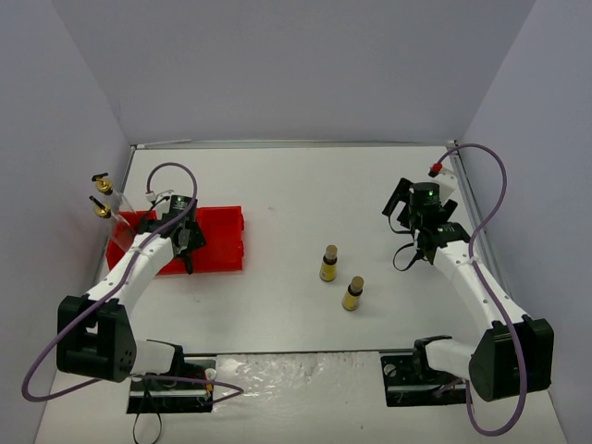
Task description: Organize the condiment bottles
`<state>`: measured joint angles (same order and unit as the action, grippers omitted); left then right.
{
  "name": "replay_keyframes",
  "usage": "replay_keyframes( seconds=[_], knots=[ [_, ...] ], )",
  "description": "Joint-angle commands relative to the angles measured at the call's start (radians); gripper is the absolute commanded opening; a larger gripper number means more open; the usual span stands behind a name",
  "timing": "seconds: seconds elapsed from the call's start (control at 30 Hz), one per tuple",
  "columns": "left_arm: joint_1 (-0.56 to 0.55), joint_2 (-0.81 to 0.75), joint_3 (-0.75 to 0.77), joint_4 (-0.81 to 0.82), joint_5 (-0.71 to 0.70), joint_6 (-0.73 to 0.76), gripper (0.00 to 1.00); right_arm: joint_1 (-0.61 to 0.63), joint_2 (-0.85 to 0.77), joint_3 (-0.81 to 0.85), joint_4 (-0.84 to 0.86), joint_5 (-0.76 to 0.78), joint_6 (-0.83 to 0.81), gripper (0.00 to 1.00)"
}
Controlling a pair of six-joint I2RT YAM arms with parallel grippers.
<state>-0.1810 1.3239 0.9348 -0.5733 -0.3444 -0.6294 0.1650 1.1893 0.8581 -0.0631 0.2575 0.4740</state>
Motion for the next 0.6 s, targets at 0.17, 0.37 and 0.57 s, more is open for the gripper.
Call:
replay_keyframes(
  seconds=[0.17,0.37,0.57],
  knots=[
    [0.005,-0.062,0.046,-0.002,-0.018,0.004,0.75,0.002,-0.007,0.019,0.052,0.008,-0.009,1.00],
    [-0.022,-0.155,0.093,-0.082,-0.022,0.016,0.75,0.003,0.000,0.024,0.053,0.003,0.000,1.00],
    [-0.215,-0.231,0.194,-0.250,-0.086,0.012,0.75,0.007,0.005,0.027,0.052,0.010,0.003,1.00]
  ],
)
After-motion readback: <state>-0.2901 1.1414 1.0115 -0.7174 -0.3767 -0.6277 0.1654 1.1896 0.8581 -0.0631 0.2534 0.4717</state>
